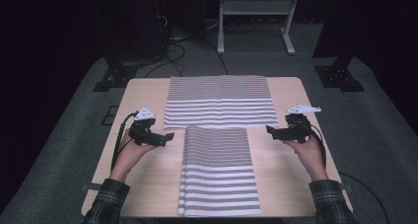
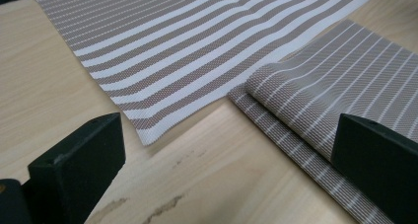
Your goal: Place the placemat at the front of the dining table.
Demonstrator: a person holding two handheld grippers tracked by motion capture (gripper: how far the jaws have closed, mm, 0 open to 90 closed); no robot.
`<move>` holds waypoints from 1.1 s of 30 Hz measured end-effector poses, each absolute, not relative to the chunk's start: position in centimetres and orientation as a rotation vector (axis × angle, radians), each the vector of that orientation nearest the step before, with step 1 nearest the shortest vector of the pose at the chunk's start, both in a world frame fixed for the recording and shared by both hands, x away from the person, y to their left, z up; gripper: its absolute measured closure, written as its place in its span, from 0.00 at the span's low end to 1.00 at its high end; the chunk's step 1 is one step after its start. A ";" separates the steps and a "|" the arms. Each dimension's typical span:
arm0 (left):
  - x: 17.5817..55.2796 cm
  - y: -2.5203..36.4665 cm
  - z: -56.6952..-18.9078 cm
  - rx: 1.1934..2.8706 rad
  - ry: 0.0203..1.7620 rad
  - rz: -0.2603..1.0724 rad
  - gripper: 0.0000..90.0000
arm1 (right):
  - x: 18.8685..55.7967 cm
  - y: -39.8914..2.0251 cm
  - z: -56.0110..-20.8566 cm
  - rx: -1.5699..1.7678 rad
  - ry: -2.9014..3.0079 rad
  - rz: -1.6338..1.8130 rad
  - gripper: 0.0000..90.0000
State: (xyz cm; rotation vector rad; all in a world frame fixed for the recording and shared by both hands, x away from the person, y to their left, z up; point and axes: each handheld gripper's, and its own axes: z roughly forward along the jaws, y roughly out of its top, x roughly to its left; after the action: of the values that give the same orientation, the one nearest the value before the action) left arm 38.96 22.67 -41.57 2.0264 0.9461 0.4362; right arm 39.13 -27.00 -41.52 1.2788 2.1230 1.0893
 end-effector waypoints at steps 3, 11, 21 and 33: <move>37.6 23.0 -41.4 2.023 0.928 0.445 0.00 | 38.2 -27.0 -41.5 1.282 2.127 1.058 0.10; 34.1 24.1 -41.7 2.020 0.900 0.464 0.00 | 34.9 -28.0 -41.8 1.273 2.129 1.080 0.10; 30.2 25.5 -43.3 2.059 0.886 0.470 0.00 | 31.0 -29.8 -42.8 1.253 2.104 1.168 0.10; 27.0 26.6 -46.2 2.142 0.929 0.433 0.00 | 26.9 -31.9 -45.7 1.233 2.138 1.113 0.10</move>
State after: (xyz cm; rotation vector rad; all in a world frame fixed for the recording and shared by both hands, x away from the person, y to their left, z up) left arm 27.03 26.62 -46.22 2.1416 0.9287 0.4334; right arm 26.92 -31.91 -45.69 1.2327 2.1380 1.1128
